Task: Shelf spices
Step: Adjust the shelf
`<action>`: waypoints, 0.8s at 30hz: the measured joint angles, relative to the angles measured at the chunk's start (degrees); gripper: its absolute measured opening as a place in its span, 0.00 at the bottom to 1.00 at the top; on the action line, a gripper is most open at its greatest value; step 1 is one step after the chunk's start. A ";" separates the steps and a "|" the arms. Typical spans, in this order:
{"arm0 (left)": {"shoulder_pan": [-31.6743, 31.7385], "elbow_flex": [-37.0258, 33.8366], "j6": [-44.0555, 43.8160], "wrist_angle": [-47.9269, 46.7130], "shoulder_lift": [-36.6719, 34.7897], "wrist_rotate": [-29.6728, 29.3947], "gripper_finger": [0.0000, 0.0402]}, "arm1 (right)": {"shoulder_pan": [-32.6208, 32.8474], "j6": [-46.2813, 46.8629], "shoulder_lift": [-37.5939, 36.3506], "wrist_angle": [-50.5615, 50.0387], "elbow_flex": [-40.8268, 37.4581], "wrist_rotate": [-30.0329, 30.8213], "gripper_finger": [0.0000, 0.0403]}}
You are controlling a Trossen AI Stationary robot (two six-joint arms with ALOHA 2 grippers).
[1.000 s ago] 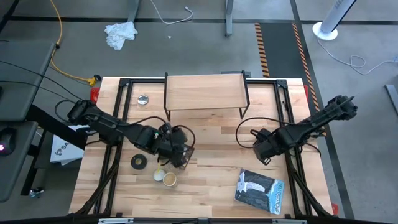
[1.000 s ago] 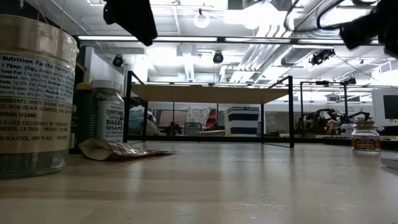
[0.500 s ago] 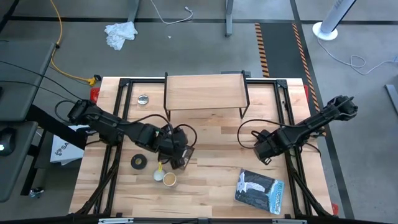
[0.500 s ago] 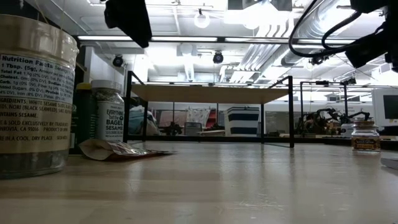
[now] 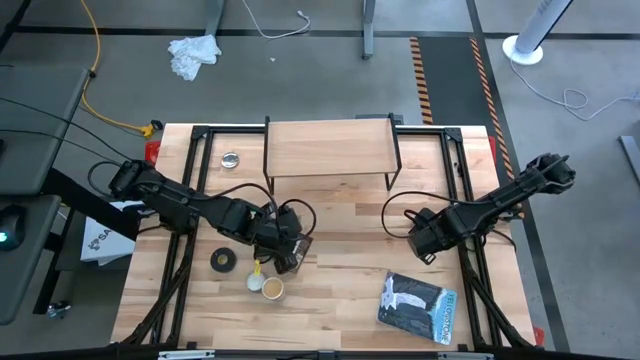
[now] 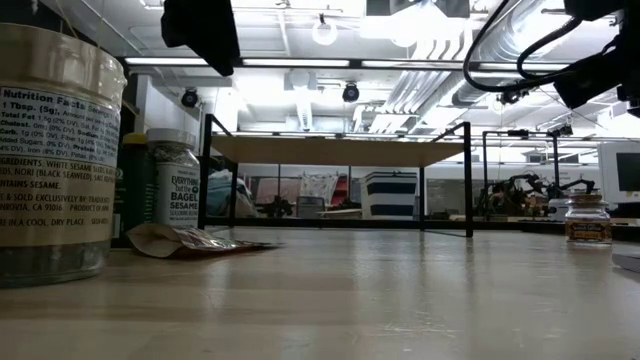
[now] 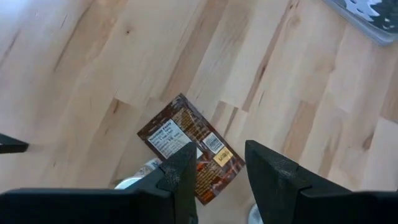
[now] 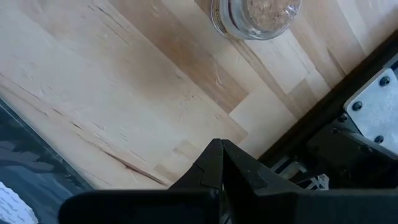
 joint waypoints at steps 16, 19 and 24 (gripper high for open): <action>0.00 0.00 -3.19 -0.04 0.00 -1.52 0.33 | 5.28 6.69 -7.41 13.80 -9.92 -2.36 0.00; 0.07 0.00 -0.73 -0.03 0.00 -3.36 0.33 | 6.39 7.73 -7.96 15.48 -9.97 0.20 0.00; 1.06 0.00 3.27 0.00 0.00 -5.11 0.33 | 8.26 6.25 -7.96 27.05 -9.99 6.72 0.00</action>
